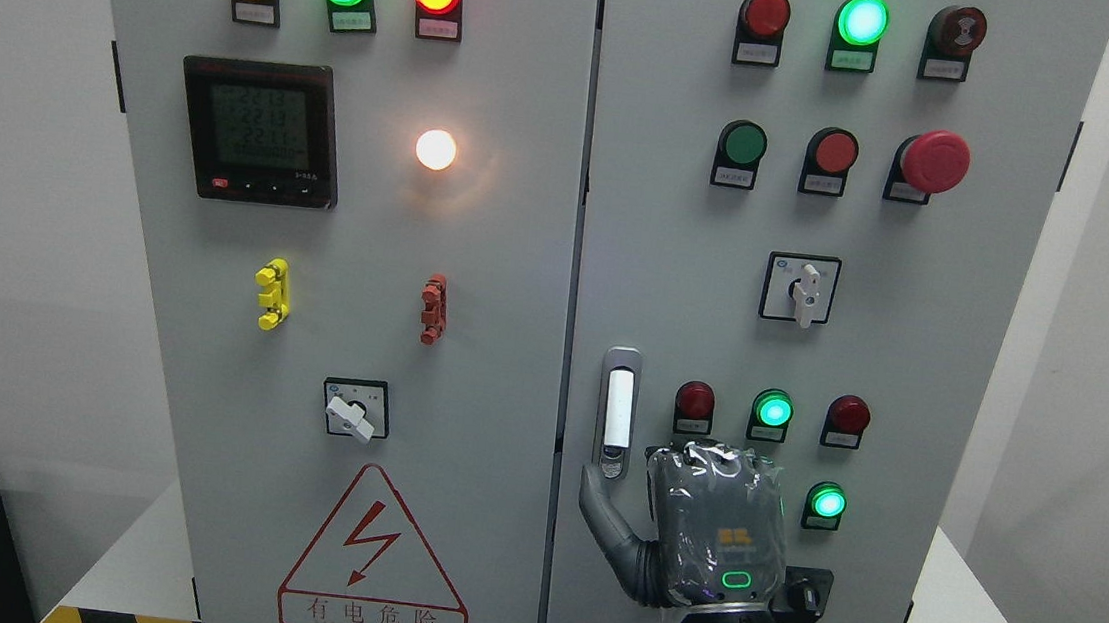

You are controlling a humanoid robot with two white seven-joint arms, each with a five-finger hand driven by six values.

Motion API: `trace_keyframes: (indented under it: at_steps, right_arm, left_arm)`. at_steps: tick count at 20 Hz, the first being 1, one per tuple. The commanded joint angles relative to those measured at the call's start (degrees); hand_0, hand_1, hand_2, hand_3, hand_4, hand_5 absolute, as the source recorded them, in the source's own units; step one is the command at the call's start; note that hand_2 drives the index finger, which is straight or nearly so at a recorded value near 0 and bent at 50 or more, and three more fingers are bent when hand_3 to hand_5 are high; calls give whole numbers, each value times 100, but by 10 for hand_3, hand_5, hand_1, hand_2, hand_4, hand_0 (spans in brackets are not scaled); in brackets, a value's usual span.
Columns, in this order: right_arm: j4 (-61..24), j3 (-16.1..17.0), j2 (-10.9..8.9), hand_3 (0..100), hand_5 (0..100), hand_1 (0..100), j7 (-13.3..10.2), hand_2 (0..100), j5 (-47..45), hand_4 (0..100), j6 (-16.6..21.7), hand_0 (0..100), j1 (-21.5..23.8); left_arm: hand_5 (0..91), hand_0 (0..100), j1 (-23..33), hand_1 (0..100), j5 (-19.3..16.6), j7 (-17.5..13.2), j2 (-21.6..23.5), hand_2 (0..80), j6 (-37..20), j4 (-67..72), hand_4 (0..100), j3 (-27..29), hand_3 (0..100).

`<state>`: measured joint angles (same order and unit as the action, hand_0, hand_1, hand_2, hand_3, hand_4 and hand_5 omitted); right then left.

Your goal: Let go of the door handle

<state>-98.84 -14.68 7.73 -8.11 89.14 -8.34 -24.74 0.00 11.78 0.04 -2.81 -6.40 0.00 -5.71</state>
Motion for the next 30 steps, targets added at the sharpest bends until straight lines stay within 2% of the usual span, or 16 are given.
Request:
trace_keyframes:
  at_steps: [1,13,16,30]
  right_arm:
    - [110,9,1,1000,948,0,-7,1000,-10,1000,-1,353,-57]
    - [128,18,9,1000,947,0,2,1000,-28,1000,-1,350,-101]
    - [137,18,9,1000,947,0,116,1000,-28,1000,-1,352,-110]
    - [198,35,9,1000,948,0,116,1000,-28,1000,-1,365,-242]
  left_arm:
    - [0,120,176,389,0,5,0,0,-2,-176,0,0,0]
    - [0,120,176,389,0,5,0,0,-2,-176,0,0,0]
    - [0,120,176,389,0,5,0,0,-2,-176,0,0,0]
    - [0,120,176,389,0,5,0,0,-2,-176,0,0,0]
